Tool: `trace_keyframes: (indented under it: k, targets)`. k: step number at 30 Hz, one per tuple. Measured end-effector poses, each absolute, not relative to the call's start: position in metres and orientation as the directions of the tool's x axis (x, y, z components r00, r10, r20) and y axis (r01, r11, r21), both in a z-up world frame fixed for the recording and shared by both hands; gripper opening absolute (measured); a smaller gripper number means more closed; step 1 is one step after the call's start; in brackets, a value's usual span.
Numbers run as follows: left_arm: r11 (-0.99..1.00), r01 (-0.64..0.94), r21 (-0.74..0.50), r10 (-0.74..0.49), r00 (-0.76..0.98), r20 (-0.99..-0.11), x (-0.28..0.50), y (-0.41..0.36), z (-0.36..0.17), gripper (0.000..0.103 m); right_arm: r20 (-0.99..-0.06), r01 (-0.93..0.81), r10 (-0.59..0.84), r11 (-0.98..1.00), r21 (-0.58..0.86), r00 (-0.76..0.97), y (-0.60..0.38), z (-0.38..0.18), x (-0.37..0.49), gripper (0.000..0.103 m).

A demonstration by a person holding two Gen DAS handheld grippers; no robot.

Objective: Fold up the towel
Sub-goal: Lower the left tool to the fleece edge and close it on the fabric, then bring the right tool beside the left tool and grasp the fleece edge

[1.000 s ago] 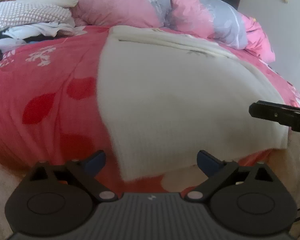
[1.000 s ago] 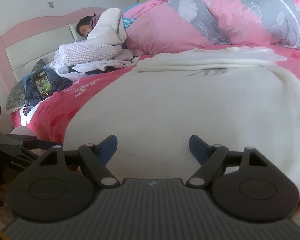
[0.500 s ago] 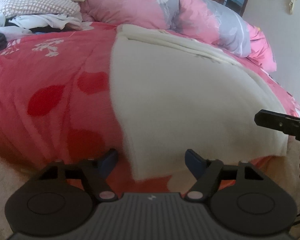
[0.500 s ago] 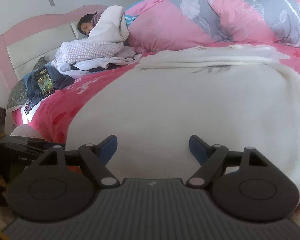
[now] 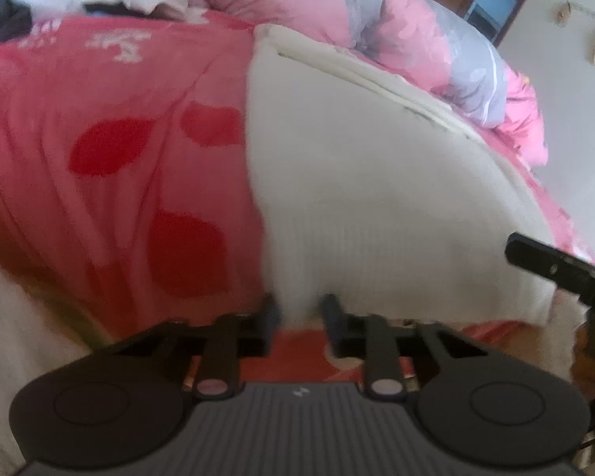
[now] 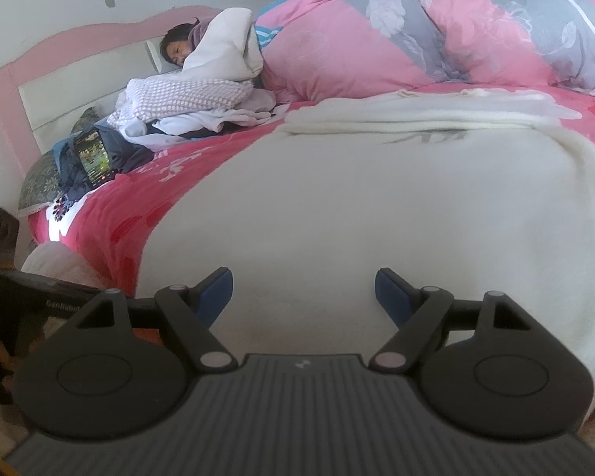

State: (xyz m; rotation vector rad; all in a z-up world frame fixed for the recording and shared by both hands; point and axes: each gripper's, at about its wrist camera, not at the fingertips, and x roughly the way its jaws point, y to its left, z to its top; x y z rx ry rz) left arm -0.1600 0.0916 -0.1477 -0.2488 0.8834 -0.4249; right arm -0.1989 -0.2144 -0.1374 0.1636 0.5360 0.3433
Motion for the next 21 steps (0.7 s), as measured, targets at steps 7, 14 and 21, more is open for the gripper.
trace_keyframes:
  k: [7, 14, 21]
  targets:
    - [0.86, 0.225, -0.458, -0.501, 0.544, -0.673, -0.162, 0.104, -0.145, 0.011, -0.467, -0.369, 0.392, 0.918, 0.144, 0.792, -0.19, -0.13, -0.2, 0.079]
    - [0.811, 0.213, -0.545, -0.564, 0.533, -0.631, -0.165, 0.117, -0.131, 0.009, -0.445, -0.551, 0.478, 0.833, -0.043, 0.757, -0.145, -0.124, -0.206, 0.078]
    - [0.752, 0.197, -0.629, -0.622, 0.529, -0.577, -0.164, 0.128, -0.119, 0.009, -0.472, -0.679, 0.527, 0.691, -0.247, 0.707, -0.098, -0.132, -0.213, 0.071]
